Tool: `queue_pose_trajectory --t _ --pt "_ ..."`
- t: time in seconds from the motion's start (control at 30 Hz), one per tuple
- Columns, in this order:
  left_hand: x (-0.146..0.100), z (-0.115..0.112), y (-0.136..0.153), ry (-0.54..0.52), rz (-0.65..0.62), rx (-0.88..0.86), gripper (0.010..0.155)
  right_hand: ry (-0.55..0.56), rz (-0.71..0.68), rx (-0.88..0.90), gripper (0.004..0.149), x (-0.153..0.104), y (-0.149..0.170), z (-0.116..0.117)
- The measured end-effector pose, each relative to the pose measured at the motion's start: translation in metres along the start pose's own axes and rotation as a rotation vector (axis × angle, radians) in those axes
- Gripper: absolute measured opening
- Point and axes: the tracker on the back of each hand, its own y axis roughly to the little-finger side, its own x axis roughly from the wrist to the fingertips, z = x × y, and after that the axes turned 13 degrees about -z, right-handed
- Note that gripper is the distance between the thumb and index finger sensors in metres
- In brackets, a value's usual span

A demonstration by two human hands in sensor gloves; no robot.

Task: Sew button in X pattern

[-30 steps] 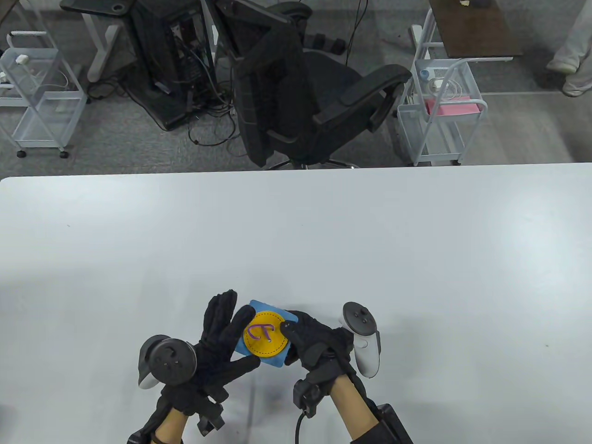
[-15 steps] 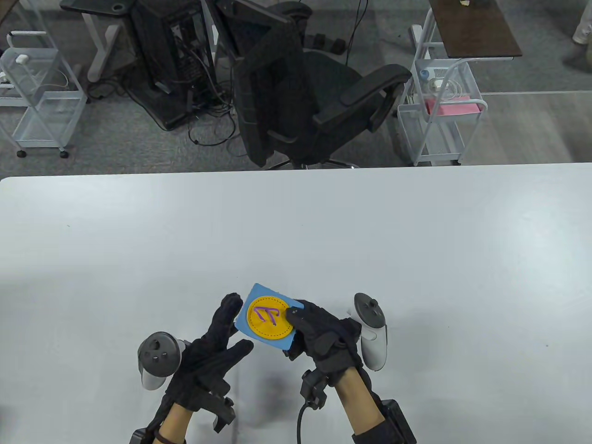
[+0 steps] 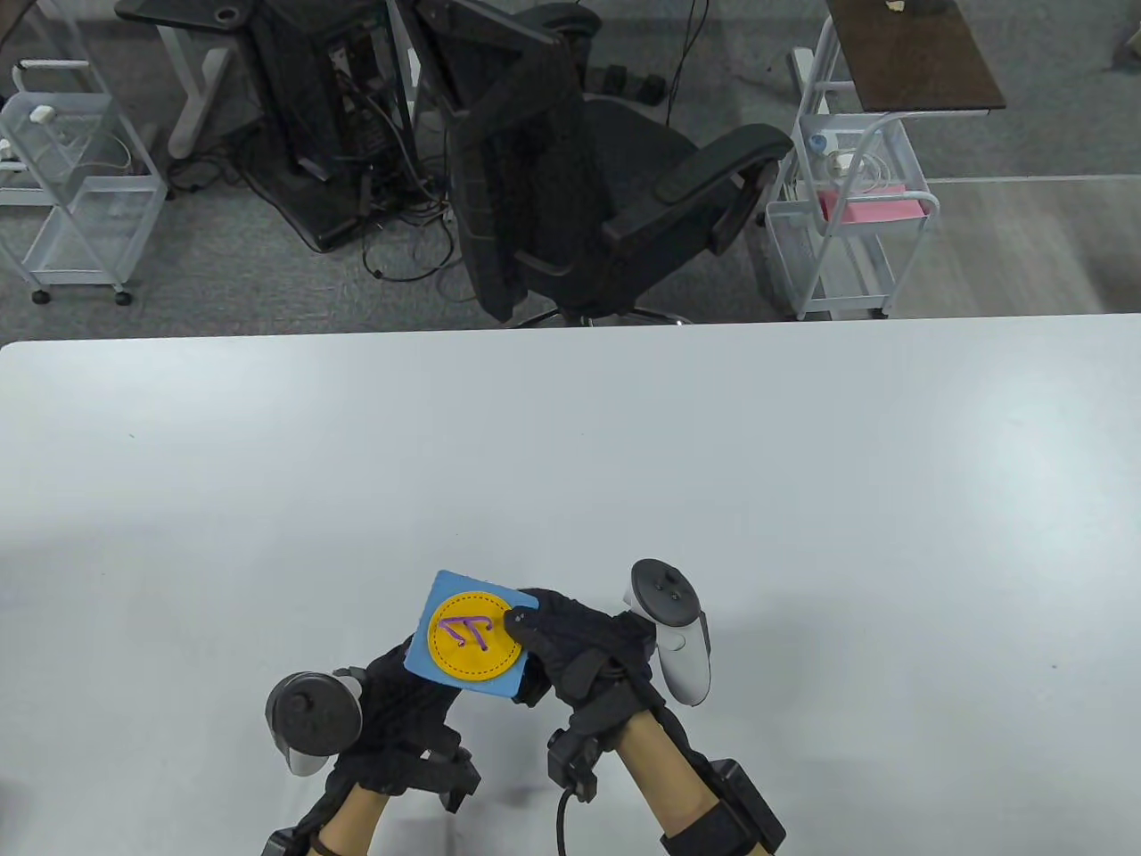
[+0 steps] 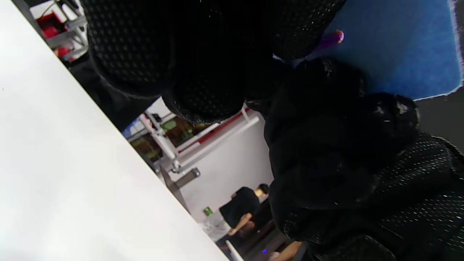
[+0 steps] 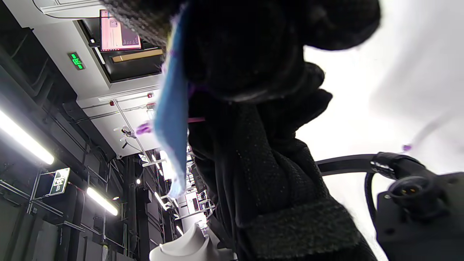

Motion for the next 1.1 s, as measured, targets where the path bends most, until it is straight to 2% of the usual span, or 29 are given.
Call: queue_pose_trajectory --t 0.23,0.8,0.97,1.1 --pt "0.001 -0.002 -0.001 0.095 -0.018 0.130 0.041 0.034 0.014 -0.006 0.047 -0.003 0.000 -0.006" --pt "0.002 0.000 0.010 0.287 0.077 0.158 0.044 0.181 -0.039 0.048 0.047 -0.014 -0.013 -0.052" --pt "0.003 -0.001 0.010 0.320 0.086 0.143 0.045 0.197 -0.044 0.056 0.046 -0.017 -0.015 -0.062" --pt "0.003 0.001 0.015 0.291 0.102 0.008 0.046 0.194 -0.049 0.080 0.045 -0.017 -0.015 -0.064"
